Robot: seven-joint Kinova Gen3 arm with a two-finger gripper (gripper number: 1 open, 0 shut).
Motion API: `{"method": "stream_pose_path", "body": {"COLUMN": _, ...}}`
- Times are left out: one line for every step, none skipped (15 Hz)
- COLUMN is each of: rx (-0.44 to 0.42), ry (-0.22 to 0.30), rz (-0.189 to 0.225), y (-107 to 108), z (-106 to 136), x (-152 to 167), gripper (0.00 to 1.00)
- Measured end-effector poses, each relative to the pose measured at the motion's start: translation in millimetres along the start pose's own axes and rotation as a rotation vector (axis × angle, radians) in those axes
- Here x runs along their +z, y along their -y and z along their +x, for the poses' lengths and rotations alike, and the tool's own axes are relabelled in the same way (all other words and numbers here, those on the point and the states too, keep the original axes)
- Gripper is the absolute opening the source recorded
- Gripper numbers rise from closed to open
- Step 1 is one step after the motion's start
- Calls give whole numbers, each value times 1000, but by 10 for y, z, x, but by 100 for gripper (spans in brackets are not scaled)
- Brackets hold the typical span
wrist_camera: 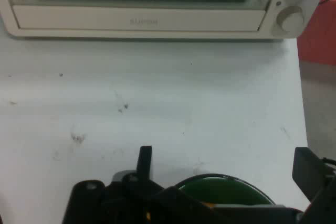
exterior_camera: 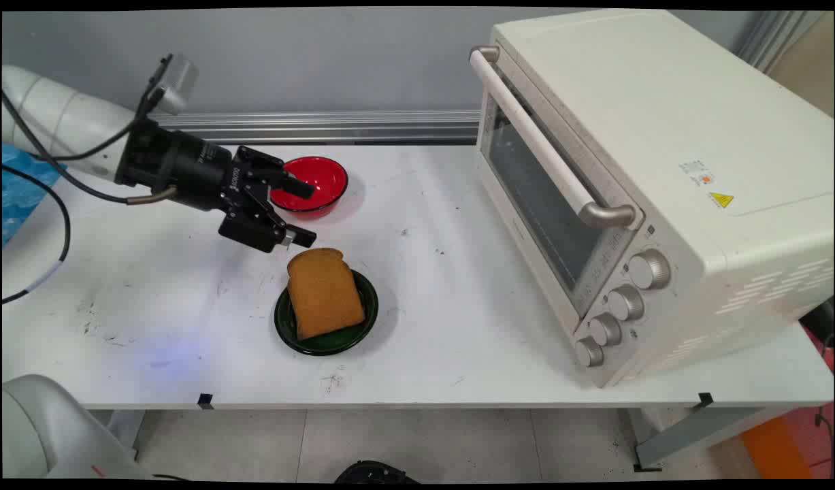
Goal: Open the oven
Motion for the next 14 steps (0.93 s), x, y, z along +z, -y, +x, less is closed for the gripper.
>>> {"method": "stream_pose_path", "body": {"rx": -1, "ry": -12, "rz": 0, "y": -4, "z": 17, "x": -33, "gripper": 100}}
{"method": "stream_pose_path", "body": {"rx": -1, "ry": -21, "rz": 1, "y": -7, "z": 31, "x": -54, "gripper": 100}}
{"method": "stream_pose_path", "body": {"rx": -1, "ry": -37, "rz": 3, "y": -7, "z": 57, "x": -85, "gripper": 100}}
{"method": "stream_pose_path", "body": {"rx": -1, "ry": -56, "rz": 5, "y": -8, "z": 91, "x": -116, "gripper": 100}}
{"method": "stream_pose_path", "body": {"rx": 0, "ry": -74, "rz": 7, "y": -9, "z": 126, "x": -144, "gripper": 100}}
{"method": "stream_pose_path", "body": {"rx": -1, "ry": -90, "rz": 9, "y": -9, "z": 157, "x": -164, "gripper": 100}}
{"method": "stream_pose_path", "body": {"rx": -2, "ry": -100, "rz": 10, "y": -8, "z": 179, "x": -174, "gripper": 100}}
{"method": "stream_pose_path", "body": {"rx": -3, "ry": -115, "rz": 13, "y": -8, "z": 215, "x": -186, "gripper": 100}}
{"method": "stream_pose_path", "body": {"rx": -5, "ry": -134, "rz": 17, "y": -7, "z": 260, "x": -196, "gripper": 100}}
{"method": "stream_pose_path", "body": {"rx": -6, "ry": -151, "rz": 20, "y": -7, "z": 304, "x": -204, "gripper": 100}}
{"method": "stream_pose_path", "body": {"rx": -8, "ry": -165, "rz": 23, "y": -7, "z": 345, "x": -206, "gripper": 100}}
{"method": "stream_pose_path", "body": {"rx": -10, "ry": -180, "rz": 26, "y": -7, "z": 397, "x": -205, "gripper": 100}}
{"method": "stream_pose_path", "body": {"rx": -12, "ry": -193, "rz": 29, "y": -6, "z": 451, "x": -201, "gripper": 100}}
{"method": "stream_pose_path", "body": {"rx": -13, "ry": -205, "rz": 31, "y": -7, "z": 505, "x": -195, "gripper": 100}}
